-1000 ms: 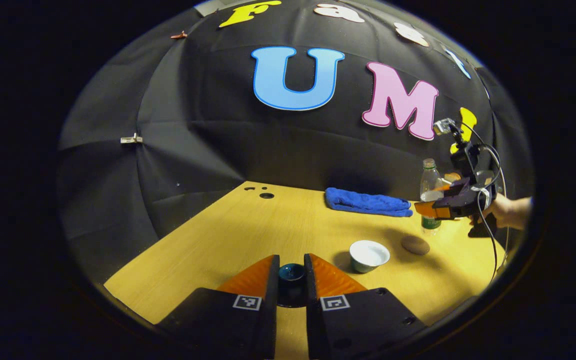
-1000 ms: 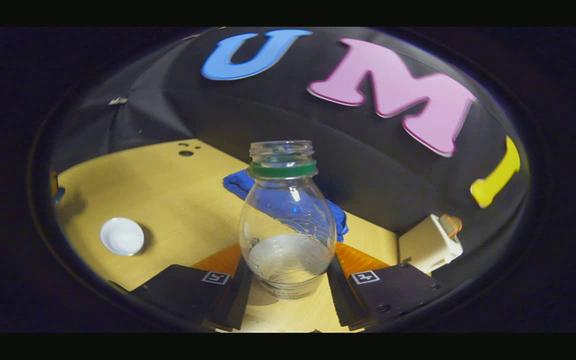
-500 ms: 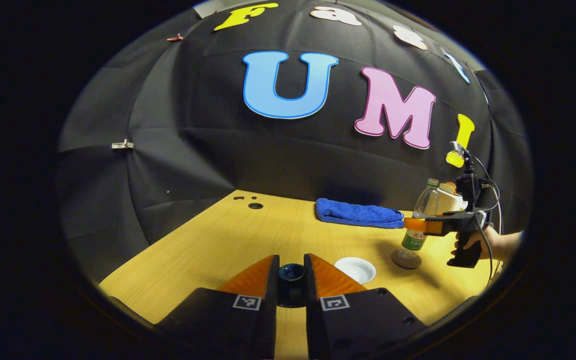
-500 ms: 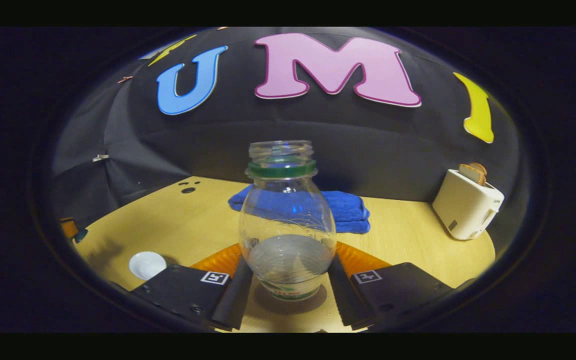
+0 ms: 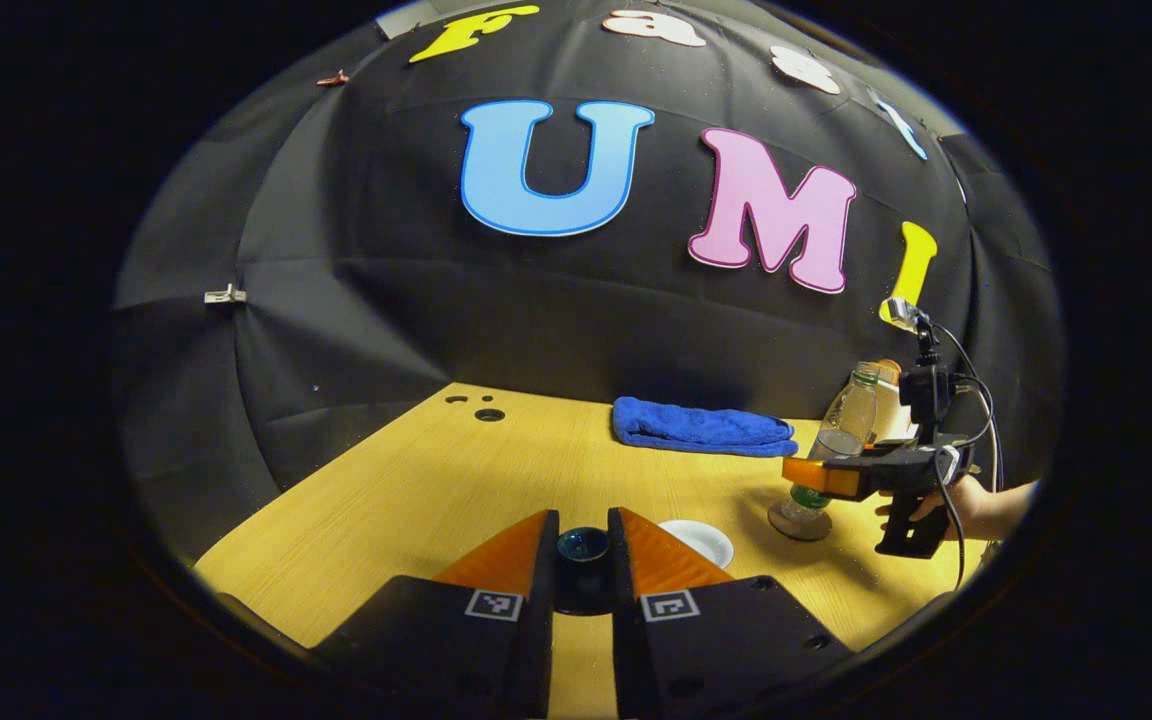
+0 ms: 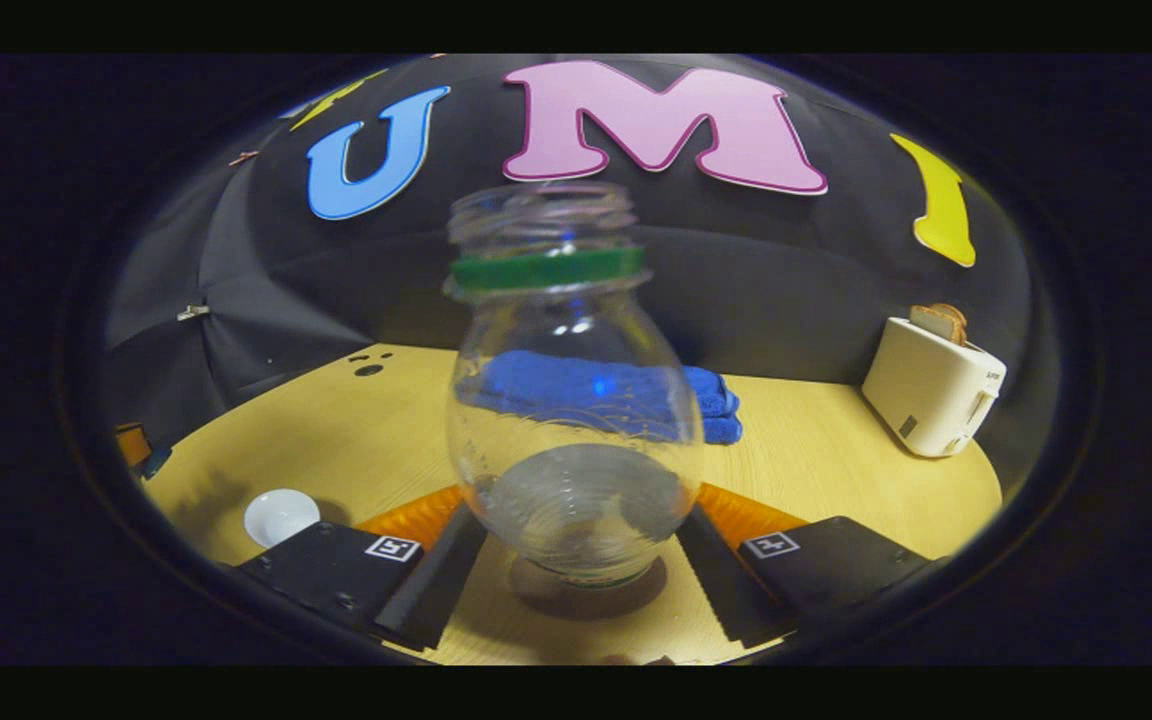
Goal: Open the teacup lid with one hand, grasp the water bottle and pour water into the teacup with the other hand; after pouring, place the water bottle on the coaster and then close the teacup lid.
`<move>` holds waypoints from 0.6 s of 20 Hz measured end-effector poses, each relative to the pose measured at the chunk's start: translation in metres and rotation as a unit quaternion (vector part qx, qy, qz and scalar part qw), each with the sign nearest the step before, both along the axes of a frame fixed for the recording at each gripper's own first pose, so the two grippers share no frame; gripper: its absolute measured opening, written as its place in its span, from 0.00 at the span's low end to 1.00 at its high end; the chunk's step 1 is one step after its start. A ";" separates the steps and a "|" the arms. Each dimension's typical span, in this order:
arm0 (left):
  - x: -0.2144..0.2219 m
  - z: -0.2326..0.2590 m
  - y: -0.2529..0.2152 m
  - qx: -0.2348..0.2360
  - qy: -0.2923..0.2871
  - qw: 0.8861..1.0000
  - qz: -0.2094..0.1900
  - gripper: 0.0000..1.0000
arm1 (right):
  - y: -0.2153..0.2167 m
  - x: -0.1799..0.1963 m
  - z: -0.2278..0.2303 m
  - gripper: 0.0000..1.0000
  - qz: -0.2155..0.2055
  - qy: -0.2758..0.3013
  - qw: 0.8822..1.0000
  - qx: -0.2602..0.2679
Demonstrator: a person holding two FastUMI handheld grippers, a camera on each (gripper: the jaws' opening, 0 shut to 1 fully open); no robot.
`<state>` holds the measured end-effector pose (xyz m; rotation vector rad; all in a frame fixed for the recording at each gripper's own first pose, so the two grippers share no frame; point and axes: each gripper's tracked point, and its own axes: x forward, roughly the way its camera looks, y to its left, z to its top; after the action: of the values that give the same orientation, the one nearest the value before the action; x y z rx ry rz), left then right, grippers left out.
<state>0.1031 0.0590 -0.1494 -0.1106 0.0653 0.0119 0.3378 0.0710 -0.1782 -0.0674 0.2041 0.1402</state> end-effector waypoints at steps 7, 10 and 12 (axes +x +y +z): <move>0.005 0.001 -0.007 0.002 -0.003 1.000 -0.003 0.29 | -0.008 -0.003 -0.007 1.00 -0.013 0.001 1.000 -0.004; 0.011 0.002 -0.010 -0.005 -0.006 1.000 -0.003 0.29 | -0.018 -0.013 -0.014 1.00 -0.029 0.006 1.000 -0.006; 0.019 0.000 -0.015 -0.008 -0.006 1.000 -0.007 0.29 | -0.015 -0.025 -0.021 1.00 -0.026 0.010 1.000 -0.003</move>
<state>0.1218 0.0438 -0.1494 -0.1258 0.0541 -0.0034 0.3125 0.0555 -0.1987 -0.0666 0.2265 0.0883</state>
